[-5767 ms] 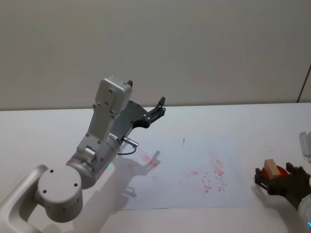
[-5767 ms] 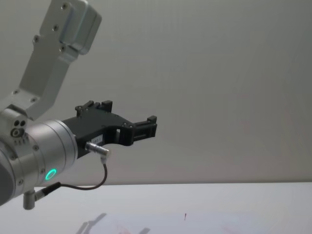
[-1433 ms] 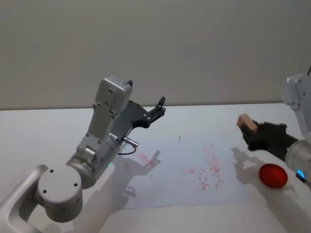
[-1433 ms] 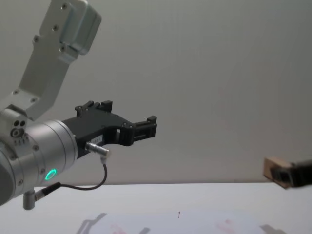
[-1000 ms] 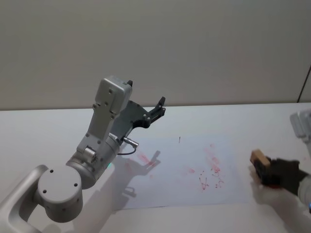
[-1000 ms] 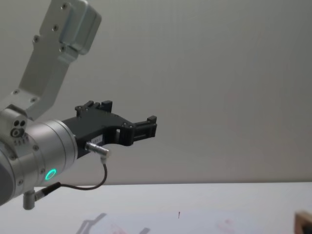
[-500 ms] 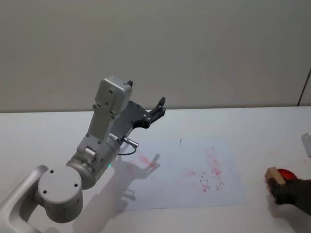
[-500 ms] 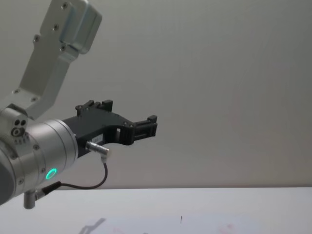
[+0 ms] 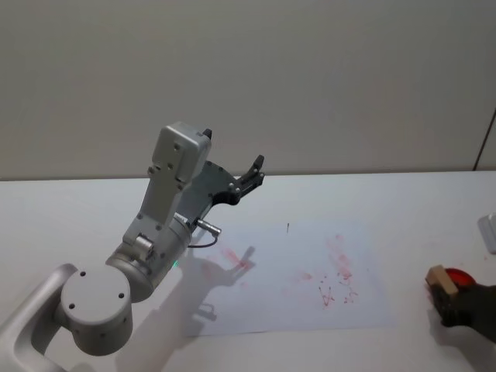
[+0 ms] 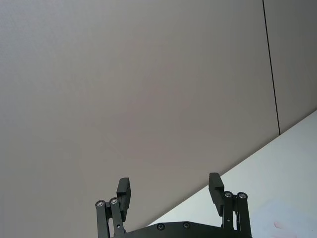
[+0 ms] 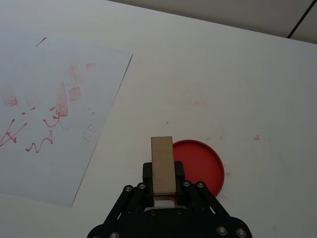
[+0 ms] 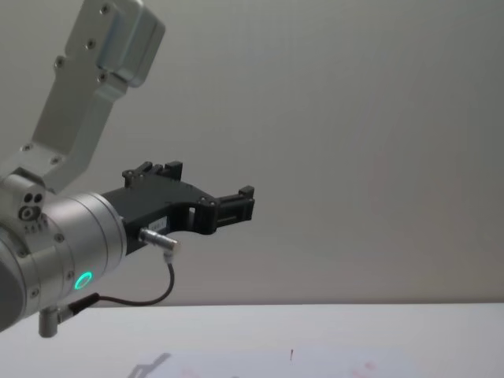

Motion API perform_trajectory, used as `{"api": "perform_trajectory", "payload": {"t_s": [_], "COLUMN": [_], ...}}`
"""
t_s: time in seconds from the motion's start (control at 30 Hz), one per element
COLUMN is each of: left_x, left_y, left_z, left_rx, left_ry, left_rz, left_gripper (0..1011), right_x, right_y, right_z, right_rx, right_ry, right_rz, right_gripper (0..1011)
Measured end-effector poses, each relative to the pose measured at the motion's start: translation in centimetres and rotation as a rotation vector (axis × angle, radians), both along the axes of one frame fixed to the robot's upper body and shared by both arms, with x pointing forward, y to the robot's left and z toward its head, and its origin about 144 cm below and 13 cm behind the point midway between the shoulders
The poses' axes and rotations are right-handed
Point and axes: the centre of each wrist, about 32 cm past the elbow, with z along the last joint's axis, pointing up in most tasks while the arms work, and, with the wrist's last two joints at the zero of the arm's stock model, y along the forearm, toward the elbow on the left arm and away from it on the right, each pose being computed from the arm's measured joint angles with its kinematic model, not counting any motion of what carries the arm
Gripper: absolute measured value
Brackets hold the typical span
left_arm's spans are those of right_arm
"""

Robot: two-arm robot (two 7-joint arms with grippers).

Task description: Use the one hand to pick up the stamp and affix it onto the A4 paper.

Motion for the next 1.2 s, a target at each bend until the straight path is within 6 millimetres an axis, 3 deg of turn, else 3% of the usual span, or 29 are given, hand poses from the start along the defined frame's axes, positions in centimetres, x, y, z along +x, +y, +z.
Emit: {"api": "perform_trajectory", "payload": {"t_s": [1.2], "left_x": [0.0], "left_y": [0.0], "left_z": [0.0], "left_rx": [0.0], "left_ry": [0.0], "left_rz": [0.0], "left_gripper": [1001], "right_x": [2.1], "right_y": [1.3], "right_z": [1.3], "right_rx": [0.038], "right_ry": [-0.169], "right_rz": [0.097], "right_gripper": [217]}}
